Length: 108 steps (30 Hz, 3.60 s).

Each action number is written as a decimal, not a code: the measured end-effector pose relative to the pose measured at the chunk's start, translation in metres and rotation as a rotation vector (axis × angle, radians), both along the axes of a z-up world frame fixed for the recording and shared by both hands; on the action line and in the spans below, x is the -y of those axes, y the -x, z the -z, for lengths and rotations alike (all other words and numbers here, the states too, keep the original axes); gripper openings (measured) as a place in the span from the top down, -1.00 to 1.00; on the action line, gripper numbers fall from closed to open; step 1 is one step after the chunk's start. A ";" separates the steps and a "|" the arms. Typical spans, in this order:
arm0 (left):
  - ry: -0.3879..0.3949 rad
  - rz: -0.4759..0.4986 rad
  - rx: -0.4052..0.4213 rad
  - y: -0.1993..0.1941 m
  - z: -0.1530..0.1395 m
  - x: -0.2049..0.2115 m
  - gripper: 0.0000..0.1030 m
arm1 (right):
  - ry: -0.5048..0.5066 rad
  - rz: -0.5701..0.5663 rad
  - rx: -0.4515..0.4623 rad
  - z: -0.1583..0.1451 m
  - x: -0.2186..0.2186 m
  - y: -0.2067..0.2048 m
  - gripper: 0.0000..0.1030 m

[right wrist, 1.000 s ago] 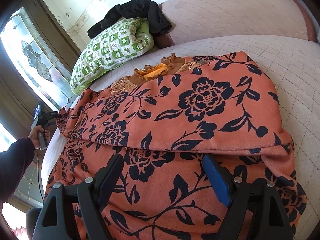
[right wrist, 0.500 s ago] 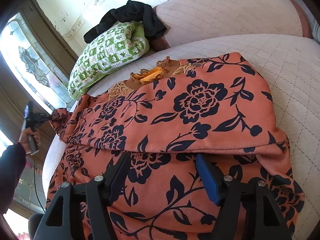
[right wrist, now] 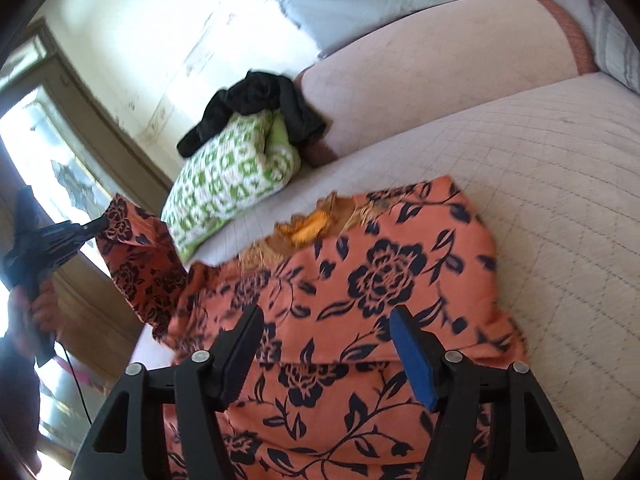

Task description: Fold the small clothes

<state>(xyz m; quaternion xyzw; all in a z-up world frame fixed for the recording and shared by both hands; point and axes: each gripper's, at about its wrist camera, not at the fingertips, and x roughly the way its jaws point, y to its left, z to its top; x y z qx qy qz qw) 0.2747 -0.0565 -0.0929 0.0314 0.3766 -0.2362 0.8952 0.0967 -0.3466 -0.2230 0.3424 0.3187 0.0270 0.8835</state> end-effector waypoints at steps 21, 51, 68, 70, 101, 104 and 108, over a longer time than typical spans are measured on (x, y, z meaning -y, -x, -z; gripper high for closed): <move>-0.133 -0.435 -0.023 -0.001 0.136 -0.096 -0.43 | -0.369 -0.093 -0.115 0.042 0.021 -0.070 -0.44; -0.334 -0.418 -0.011 -0.031 0.207 -0.058 -0.44 | 0.218 0.227 -0.151 -0.006 0.038 -0.046 0.80; -0.216 -0.435 -0.094 -0.049 0.209 -0.073 -0.78 | 0.107 0.011 -0.299 0.043 0.029 -0.088 0.59; -0.165 -0.471 -0.073 -0.043 0.202 -0.083 -0.78 | 0.073 -0.046 -0.244 0.035 0.020 -0.078 0.60; -0.075 -0.239 -0.304 0.211 0.225 -0.177 -0.20 | 0.041 -0.016 -0.293 -0.011 -0.002 0.194 -0.76; -0.042 -0.218 -0.339 0.212 0.229 -0.177 0.44 | 0.005 -0.003 -0.357 0.005 0.002 0.203 -0.74; 0.006 -0.228 -0.378 0.204 0.230 -0.180 0.35 | -0.028 -0.021 -0.462 0.030 -0.006 0.198 -0.59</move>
